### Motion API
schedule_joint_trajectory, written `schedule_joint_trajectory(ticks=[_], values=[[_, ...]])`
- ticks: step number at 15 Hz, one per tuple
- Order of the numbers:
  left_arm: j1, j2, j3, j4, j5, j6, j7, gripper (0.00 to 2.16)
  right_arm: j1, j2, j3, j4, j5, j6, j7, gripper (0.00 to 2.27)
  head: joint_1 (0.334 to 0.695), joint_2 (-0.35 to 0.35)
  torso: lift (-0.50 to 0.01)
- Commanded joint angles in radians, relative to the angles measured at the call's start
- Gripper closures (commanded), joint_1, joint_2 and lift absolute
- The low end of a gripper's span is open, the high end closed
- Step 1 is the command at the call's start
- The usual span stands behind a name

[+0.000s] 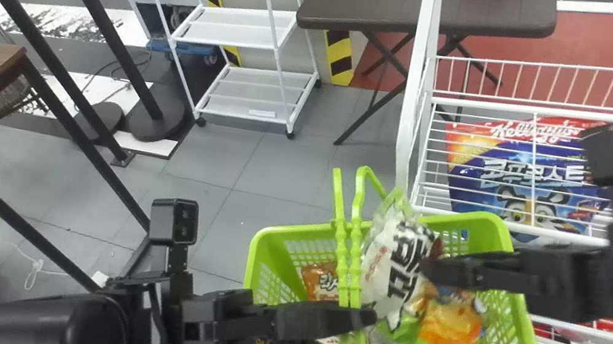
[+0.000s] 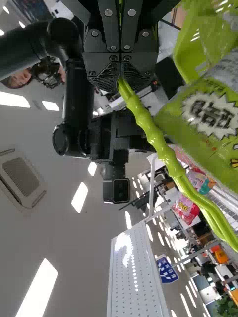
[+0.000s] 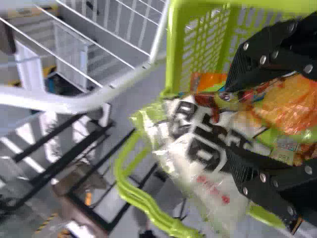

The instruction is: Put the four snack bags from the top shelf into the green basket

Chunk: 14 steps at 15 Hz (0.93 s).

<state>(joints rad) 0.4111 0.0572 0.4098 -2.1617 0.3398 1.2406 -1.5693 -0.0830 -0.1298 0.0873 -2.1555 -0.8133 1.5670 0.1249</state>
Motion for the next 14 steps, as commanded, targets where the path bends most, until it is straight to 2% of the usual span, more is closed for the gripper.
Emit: schedule_joint_trajectory(ticks=[1,3,4,5,7,11,14], values=[[0.009,0.004,0.026,-0.001,0.016,-0.002,-0.011,2.15,0.022,-0.016,-0.144,-0.044,0.017,0.005,0.002,0.05,0.695,0.261,-0.003],[0.018,0.004,0.049,-0.001,0.031,-0.005,-0.011,2.15,0.023,-0.050,-0.213,-0.035,0.143,0.005,0.001,0.05,0.695,0.204,-0.003],[0.020,0.004,0.055,0.000,0.036,-0.005,-0.011,2.15,0.032,-0.059,-0.213,-0.003,0.263,-0.141,0.001,0.05,0.695,0.162,-0.003],[0.023,0.004,0.057,0.000,0.038,-0.005,-0.011,2.15,0.035,-0.059,-0.219,0.048,0.372,-0.295,0.002,0.05,0.695,0.067,-0.003],[0.031,0.006,0.057,0.000,0.038,-0.008,-0.011,2.15,0.012,-0.060,-0.221,0.175,0.539,-0.552,0.001,0.05,0.695,-0.033,-0.003],[0.048,0.006,0.058,-0.001,0.039,-0.020,-0.011,2.15,-0.129,-0.059,-0.282,0.479,0.706,-0.785,-0.008,0.05,0.695,-0.198,-0.003],[0.063,0.004,0.067,0.002,0.045,-0.026,-0.011,2.15,-0.248,-0.063,-0.340,0.711,0.803,-0.917,0.002,0.05,0.695,-0.264,-0.003]])
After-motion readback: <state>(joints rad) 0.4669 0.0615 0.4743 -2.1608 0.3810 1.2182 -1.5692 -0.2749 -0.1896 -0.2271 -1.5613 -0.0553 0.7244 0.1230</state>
